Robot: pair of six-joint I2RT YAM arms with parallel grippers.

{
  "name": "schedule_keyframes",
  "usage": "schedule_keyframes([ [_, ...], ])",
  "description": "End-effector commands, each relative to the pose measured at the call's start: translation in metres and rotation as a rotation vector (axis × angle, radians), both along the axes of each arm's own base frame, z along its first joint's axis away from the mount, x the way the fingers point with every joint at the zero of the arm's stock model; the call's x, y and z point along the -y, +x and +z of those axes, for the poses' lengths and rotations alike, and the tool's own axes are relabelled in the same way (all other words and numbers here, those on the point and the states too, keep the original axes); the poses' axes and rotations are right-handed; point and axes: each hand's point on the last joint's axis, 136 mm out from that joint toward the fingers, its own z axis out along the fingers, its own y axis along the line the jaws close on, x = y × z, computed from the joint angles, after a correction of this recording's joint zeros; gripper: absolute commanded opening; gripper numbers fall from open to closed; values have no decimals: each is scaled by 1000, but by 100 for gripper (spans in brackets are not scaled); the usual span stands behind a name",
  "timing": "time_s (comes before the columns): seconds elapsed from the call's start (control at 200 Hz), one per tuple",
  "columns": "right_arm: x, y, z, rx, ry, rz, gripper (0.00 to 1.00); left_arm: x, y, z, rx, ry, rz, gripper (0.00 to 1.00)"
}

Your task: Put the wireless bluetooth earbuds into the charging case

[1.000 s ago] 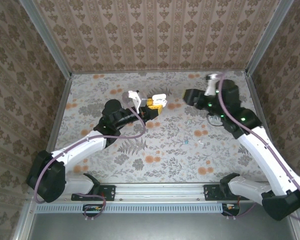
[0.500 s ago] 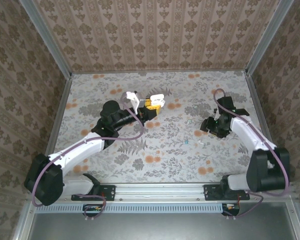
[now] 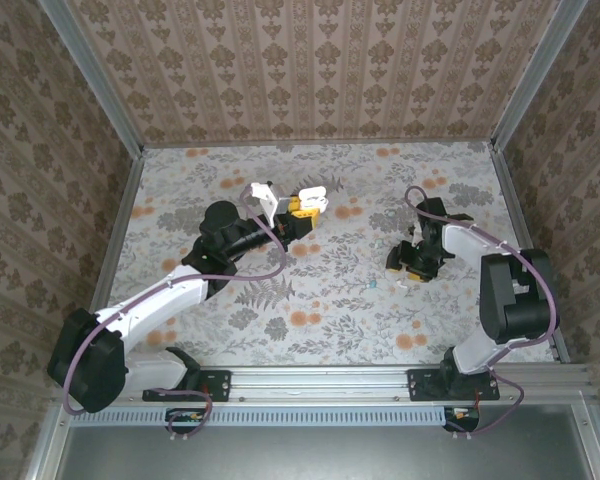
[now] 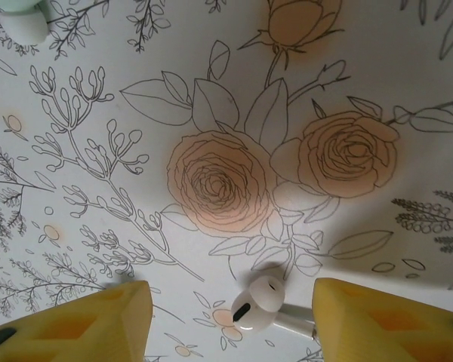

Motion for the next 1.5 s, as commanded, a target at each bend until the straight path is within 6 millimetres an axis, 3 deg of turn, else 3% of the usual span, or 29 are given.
schedule_keyframes([
  [0.0, -5, -7, -4, -30, 11, 12, 60, -4, -2, 11, 34, -18, 8, 26],
  [0.625, -11, -41, -9, -107, -72, 20, 59, -6, -4, 11, 39, -19, 8, 26],
  [1.065, 8, -25, 3, -63, -232, 70, 56, -7, -3, 9, 34, -11, 14, 26],
  [1.495, 6, -21, -11, -125, -327, 275, 51, -8, -2, 8, 33, -5, 22, 26],
])
